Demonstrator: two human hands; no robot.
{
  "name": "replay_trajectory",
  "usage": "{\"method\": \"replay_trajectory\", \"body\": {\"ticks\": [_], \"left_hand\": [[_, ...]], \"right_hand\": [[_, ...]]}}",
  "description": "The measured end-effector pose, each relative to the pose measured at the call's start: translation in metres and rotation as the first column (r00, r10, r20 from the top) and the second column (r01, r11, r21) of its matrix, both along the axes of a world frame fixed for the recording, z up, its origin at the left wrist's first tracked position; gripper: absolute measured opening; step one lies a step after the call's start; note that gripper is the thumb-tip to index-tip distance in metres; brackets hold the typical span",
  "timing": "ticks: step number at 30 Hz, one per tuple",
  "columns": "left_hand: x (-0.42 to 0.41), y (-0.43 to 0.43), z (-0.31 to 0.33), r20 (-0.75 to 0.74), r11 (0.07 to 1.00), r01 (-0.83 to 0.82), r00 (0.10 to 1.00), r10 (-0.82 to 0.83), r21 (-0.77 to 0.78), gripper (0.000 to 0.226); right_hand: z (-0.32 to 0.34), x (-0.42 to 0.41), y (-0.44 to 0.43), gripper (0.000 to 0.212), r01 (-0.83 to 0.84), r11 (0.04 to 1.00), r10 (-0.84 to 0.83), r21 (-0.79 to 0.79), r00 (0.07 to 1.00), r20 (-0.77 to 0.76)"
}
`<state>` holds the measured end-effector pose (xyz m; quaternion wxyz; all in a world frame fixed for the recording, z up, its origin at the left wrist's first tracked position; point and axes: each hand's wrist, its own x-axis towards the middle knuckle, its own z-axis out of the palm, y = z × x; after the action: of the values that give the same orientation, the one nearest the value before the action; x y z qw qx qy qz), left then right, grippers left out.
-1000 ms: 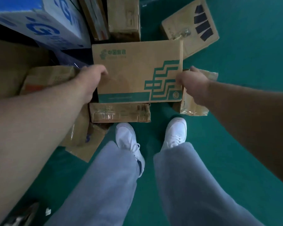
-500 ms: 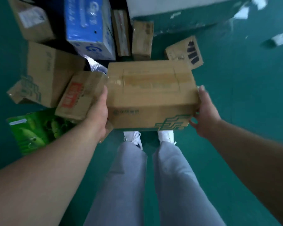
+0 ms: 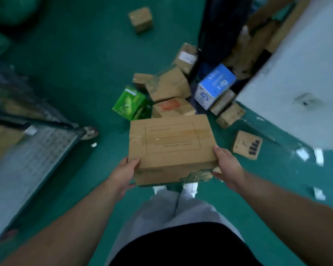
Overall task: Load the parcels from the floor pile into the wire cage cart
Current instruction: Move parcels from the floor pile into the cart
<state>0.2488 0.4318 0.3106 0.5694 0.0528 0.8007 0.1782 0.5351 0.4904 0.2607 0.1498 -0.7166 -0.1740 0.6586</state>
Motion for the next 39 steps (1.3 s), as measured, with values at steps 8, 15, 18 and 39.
{"method": "replay_trajectory", "body": {"ticks": [8, 15, 18, 39], "left_hand": [[-0.085, -0.197, 0.059, 0.039, 0.895, -0.44, 0.898, 0.438, 0.076, 0.024], [-0.172, -0.378, 0.078, 0.097, 0.648, -0.735, 0.673, 0.734, 0.199, 0.021], [-0.21, -0.454, 0.077, 0.071, 0.564, -0.789, 0.594, 0.801, 0.243, 0.021], [-0.487, -0.526, 0.057, 0.015, 0.468, -0.836, 0.493, 0.87, 0.286, 0.031]], "right_hand": [[0.069, -0.161, -0.035, 0.022, -0.524, 0.838, 0.534, 0.151, 0.845, -0.027], [0.102, -0.35, -0.152, 0.023, -0.779, 0.567, 0.801, 0.268, 0.597, 0.039], [0.105, -0.421, -0.217, 0.026, -0.825, 0.492, 0.858, 0.279, 0.514, 0.008], [0.081, -0.738, -0.28, 0.03, -0.912, 0.324, 0.94, 0.25, 0.339, 0.019]]}}
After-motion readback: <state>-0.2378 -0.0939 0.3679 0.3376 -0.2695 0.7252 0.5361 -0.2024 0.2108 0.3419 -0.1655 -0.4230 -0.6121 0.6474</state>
